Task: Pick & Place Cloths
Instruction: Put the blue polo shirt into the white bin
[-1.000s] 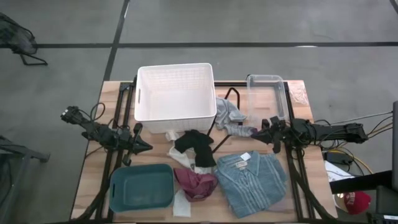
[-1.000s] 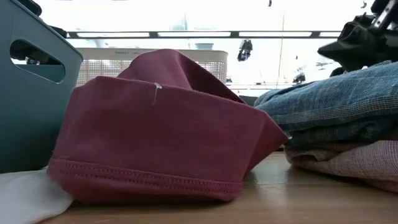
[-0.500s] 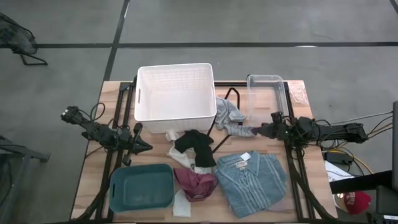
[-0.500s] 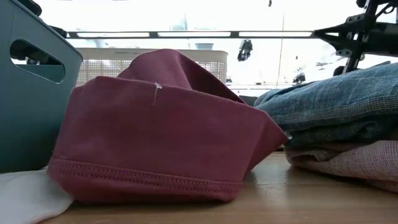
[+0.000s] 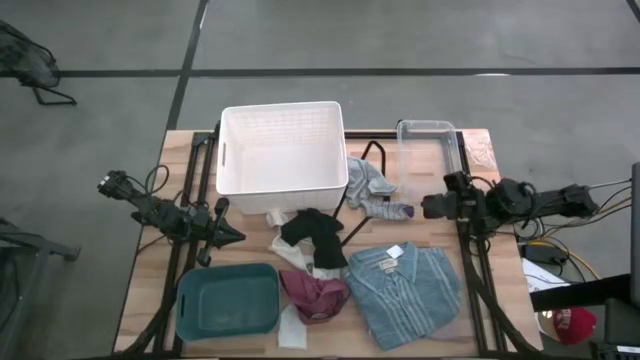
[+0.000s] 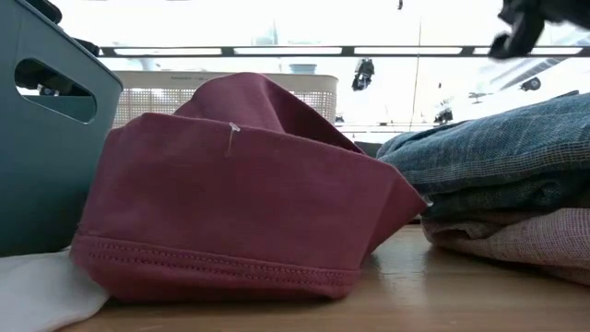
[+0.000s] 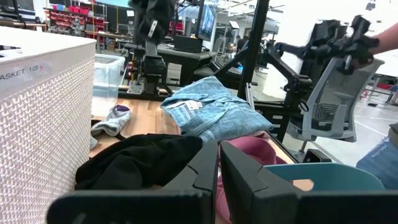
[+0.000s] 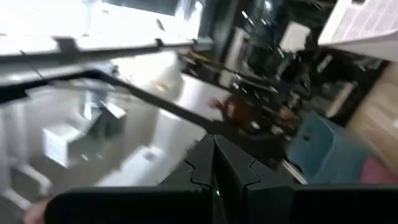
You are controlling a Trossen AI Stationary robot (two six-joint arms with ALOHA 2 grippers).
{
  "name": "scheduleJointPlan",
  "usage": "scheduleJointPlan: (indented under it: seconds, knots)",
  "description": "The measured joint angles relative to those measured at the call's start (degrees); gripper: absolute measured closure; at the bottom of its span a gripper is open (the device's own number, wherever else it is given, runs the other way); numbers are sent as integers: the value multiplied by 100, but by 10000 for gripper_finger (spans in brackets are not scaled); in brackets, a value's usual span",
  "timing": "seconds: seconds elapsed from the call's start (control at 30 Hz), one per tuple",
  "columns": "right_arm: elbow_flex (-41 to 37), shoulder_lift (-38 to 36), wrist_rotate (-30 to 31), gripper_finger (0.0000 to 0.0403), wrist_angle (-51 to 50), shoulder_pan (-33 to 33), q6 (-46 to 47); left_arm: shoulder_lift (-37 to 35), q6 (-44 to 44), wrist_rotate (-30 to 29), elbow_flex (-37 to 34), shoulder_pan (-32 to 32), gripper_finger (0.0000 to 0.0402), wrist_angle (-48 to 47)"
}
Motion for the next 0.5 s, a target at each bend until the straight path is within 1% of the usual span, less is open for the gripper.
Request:
scheduleJointPlan:
  seconds: [0.1,0.2,0.4,0.5]
  knots:
    - [809,671,-38,394,-938,321,-136,0,0,0,-1,0,378,2]
    - [1654,1349,-227,394,-2186,647,-134,0,0,-1,0,0,378,0]
    - [3200,2850,-1024,394,-5012,1322,-117,0,0,1,0,0,378,0]
    - [3791,3561,-1468,394,-6137,1703,-212,0,0,-1,0,0,378,1]
